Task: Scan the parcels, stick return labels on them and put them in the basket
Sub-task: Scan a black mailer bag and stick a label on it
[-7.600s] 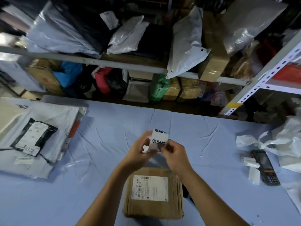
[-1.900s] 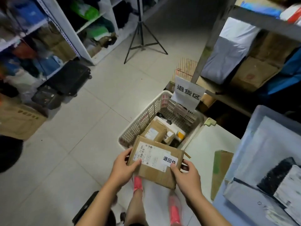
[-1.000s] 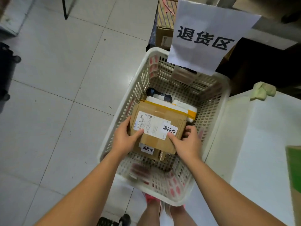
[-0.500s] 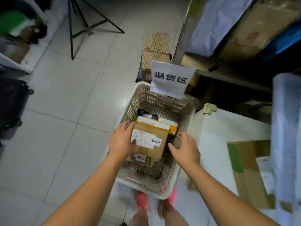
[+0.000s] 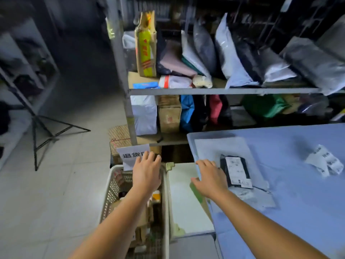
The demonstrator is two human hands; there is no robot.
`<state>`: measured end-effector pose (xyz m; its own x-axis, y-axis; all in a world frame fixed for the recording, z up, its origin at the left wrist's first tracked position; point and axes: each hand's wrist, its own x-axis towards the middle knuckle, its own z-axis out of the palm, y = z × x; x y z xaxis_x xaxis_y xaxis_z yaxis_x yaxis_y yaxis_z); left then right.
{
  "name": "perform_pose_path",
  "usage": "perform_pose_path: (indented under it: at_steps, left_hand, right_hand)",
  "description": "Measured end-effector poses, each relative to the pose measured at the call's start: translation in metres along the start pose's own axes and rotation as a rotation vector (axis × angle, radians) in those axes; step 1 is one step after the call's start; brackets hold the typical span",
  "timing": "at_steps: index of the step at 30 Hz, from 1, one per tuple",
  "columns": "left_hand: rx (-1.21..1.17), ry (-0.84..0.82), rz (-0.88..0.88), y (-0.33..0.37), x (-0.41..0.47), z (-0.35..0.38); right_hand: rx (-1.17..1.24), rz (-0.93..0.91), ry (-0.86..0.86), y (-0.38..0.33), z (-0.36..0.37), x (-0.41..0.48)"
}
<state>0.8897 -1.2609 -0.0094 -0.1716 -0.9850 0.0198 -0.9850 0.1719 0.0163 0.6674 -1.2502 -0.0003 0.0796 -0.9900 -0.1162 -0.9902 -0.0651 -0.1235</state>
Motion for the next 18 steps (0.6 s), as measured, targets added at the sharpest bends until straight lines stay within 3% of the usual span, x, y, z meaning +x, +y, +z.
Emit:
perform_pose_path:
  at_steps: [9,18]
  left_hand:
    - [0.086,0.000,0.135,0.158,-0.013,-0.048]
    - [0.040,-0.142,0.001,0.295,-0.042,-0.031]
  right_hand:
    - [0.078,0.148,0.039,0.160,-0.050,-0.068]
    - [0.134,0.071,-0.094,0.286,-0.041,-0.108]
